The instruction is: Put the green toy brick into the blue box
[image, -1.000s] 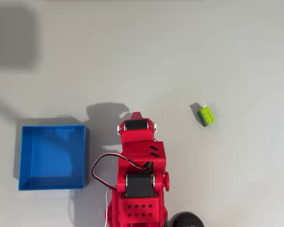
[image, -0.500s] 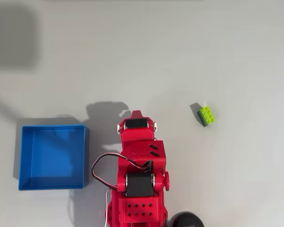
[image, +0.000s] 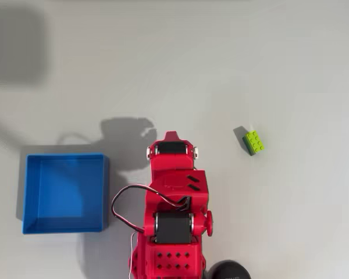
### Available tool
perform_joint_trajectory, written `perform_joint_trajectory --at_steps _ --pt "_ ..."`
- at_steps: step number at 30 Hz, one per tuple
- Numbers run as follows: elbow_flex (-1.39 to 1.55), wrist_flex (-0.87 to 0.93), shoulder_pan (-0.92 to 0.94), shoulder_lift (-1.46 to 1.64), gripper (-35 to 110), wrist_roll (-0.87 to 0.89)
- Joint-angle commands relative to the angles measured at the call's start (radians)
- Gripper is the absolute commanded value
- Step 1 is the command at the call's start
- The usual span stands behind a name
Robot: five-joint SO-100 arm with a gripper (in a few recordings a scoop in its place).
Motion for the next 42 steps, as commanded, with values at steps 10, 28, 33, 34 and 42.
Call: perform_joint_trajectory --at_steps 10,28,33,34,42 --pt "-0.838 0.495 0.025 -0.623 0 0.219" --pt "-1.247 0.667 0.356 -1.043 9 0.265" --pt "-1.275 0.664 0.449 -1.117 20 0.255" --pt "-1.279 0.664 0.463 -1.131 22 0.253" --pt "-1.278 0.598 0.555 -1.236 26 0.242"
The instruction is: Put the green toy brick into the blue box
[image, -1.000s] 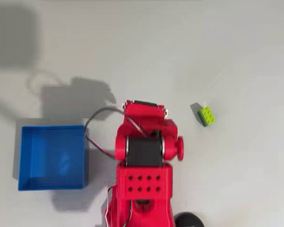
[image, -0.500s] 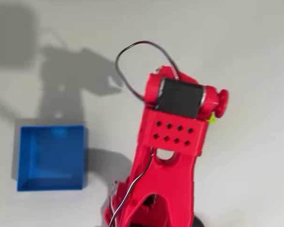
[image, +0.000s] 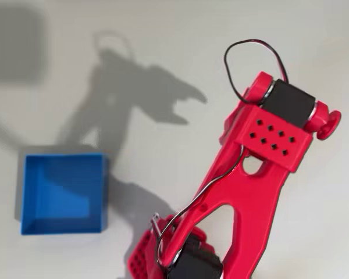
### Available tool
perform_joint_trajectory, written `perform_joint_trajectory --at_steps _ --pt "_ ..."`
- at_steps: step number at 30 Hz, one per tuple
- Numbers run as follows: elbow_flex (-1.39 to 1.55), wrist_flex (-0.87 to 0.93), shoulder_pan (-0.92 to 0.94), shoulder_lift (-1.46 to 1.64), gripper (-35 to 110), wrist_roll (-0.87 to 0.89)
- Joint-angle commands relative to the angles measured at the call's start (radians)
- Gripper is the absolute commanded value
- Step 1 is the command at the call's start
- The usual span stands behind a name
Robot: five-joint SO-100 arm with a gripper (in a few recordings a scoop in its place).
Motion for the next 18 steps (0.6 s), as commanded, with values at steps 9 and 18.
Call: perform_joint_trajectory --at_steps 9,18 --pt "0.006 -0.138 0.143 -0.101 24 -0.021" --pt "0.094 -0.232 0.172 -0.156 22 -0.063"
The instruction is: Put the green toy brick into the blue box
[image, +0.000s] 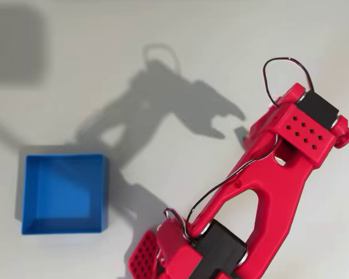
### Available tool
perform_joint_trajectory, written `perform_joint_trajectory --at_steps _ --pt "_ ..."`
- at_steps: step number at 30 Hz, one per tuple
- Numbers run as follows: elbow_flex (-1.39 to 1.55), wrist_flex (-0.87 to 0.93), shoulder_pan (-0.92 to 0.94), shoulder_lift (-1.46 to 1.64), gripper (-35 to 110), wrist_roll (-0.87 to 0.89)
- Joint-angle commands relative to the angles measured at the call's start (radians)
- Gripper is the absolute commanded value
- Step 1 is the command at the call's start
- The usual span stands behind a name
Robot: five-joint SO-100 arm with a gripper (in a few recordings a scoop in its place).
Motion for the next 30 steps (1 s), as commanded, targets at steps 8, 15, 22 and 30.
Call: perform_joint_trajectory --at_steps 8,15,22,30 --pt "0.115 -0.146 0.023 0.017 20 -0.057" --pt "0.173 -0.204 0.025 0.017 19 -0.067" --pt "0.212 -0.259 0.026 0.017 19 -0.072" --pt "0.258 -0.333 0.026 0.017 17 -0.067"
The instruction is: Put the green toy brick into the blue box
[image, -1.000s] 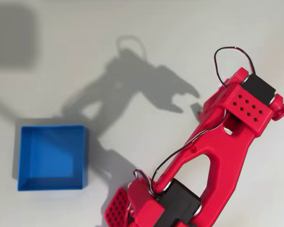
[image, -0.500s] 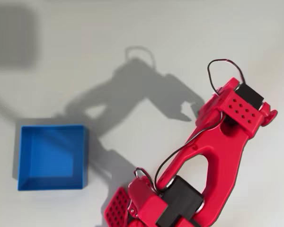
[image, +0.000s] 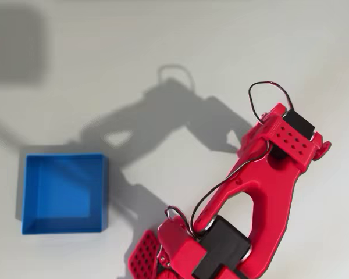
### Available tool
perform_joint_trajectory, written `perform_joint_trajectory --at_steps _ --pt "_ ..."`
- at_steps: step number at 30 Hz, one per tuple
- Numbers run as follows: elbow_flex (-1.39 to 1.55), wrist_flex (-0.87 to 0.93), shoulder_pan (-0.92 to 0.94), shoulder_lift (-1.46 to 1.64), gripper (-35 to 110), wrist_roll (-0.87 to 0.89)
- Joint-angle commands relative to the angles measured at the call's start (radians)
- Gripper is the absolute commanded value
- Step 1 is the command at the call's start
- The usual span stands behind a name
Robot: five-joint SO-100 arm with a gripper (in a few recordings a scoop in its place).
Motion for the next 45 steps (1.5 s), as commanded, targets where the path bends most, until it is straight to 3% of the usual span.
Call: perform_joint_trajectory --at_steps 1,12,20,34,45 --pt "0.011 -0.023 0.015 0.037 17 0.009" --pt "0.055 -0.091 0.008 0.037 2 0.040" --pt "0.028 -0.075 -0.009 0.037 0 0.044" --pt "-0.471 0.492 -0.250 0.038 0 0.137" --pt "-0.417 0.609 -0.598 0.054 0 0.115"
